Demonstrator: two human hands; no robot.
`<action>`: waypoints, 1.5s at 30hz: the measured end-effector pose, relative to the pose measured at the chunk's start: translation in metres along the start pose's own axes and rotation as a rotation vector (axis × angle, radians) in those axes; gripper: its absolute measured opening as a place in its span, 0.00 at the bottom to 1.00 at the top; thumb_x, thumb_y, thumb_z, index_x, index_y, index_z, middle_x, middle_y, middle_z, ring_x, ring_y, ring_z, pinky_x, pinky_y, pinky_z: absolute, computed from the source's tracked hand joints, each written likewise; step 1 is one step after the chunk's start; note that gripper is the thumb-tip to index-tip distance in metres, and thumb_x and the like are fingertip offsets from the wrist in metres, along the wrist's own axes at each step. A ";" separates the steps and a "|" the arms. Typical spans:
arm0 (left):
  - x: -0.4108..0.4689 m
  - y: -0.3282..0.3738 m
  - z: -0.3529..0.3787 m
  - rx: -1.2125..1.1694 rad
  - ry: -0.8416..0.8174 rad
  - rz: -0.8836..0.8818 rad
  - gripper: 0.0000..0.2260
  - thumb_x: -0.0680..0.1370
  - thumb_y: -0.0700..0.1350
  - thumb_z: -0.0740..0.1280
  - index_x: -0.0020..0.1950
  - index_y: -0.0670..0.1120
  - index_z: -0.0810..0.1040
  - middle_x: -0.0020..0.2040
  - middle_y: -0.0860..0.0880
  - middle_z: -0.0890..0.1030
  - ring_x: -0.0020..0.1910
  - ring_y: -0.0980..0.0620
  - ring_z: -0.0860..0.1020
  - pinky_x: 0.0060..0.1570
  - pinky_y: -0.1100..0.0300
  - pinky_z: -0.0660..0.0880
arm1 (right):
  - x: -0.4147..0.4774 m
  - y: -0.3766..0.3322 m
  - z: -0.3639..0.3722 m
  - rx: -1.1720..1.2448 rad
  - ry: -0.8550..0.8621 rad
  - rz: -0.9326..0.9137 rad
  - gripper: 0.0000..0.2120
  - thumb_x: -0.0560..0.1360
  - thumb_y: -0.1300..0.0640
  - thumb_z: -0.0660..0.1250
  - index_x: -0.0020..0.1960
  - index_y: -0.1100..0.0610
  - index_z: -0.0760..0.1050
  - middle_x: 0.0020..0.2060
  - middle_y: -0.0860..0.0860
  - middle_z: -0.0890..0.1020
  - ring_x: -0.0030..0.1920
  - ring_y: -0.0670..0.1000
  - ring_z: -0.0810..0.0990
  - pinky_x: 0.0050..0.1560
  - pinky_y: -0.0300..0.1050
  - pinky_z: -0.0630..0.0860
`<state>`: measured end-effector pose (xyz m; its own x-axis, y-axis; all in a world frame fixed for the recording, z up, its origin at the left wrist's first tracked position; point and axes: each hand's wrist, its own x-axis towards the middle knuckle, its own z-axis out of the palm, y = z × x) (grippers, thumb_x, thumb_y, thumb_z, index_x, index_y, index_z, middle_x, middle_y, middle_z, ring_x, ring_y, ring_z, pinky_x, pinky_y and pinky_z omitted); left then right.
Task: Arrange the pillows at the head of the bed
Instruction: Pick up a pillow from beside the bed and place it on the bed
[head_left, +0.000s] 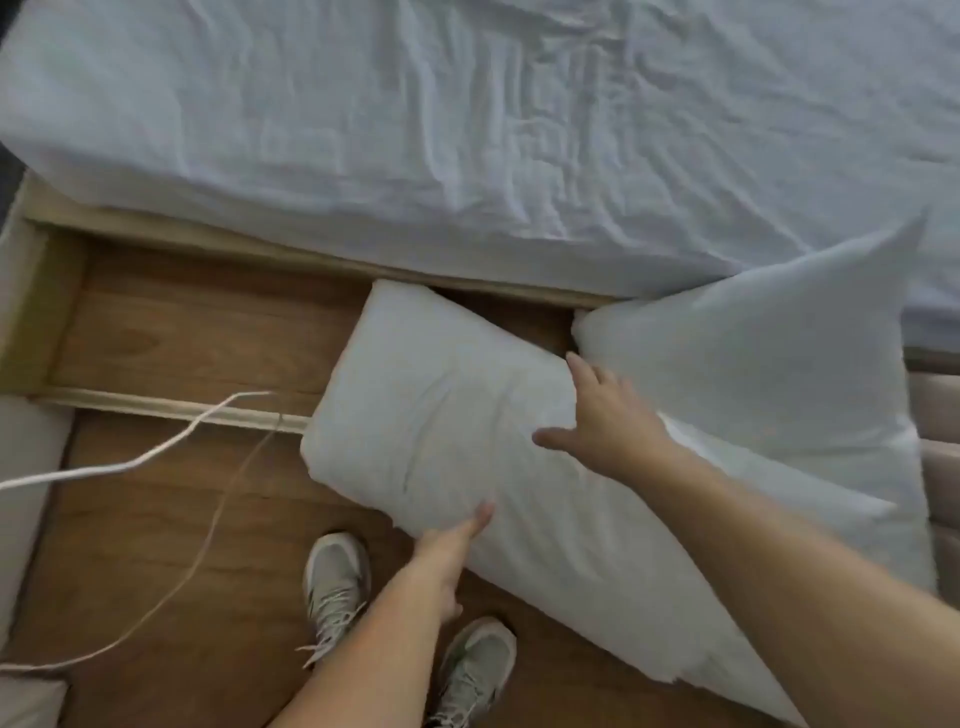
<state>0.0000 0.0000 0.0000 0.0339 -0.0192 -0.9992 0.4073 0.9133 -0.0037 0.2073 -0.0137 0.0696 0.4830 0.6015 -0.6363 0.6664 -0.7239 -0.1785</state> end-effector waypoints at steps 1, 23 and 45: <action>0.026 0.002 0.002 -0.039 0.017 0.021 0.58 0.57 0.64 0.78 0.78 0.48 0.51 0.77 0.42 0.60 0.73 0.38 0.60 0.71 0.36 0.59 | 0.028 0.000 0.013 -0.009 -0.001 -0.023 0.52 0.66 0.33 0.70 0.77 0.52 0.47 0.76 0.54 0.59 0.73 0.60 0.60 0.69 0.59 0.64; -0.026 0.005 -0.006 -0.551 0.205 0.081 0.14 0.63 0.37 0.81 0.42 0.46 0.79 0.43 0.46 0.84 0.42 0.44 0.83 0.37 0.53 0.81 | -0.015 -0.058 -0.031 0.006 0.252 -0.106 0.16 0.71 0.47 0.71 0.41 0.53 0.64 0.40 0.51 0.77 0.41 0.59 0.76 0.34 0.48 0.62; -0.371 0.351 0.035 -0.324 -0.512 0.592 0.21 0.80 0.40 0.63 0.72 0.40 0.64 0.68 0.41 0.71 0.65 0.39 0.72 0.54 0.46 0.74 | -0.007 -0.203 -0.455 -0.301 0.427 0.002 0.24 0.73 0.52 0.67 0.68 0.53 0.69 0.64 0.56 0.72 0.64 0.59 0.71 0.57 0.54 0.70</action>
<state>0.1619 0.3137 0.3705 0.6003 0.3887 -0.6990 -0.0871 0.9005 0.4260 0.3274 0.2823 0.4523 0.6310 0.7299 -0.2628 0.7689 -0.6336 0.0863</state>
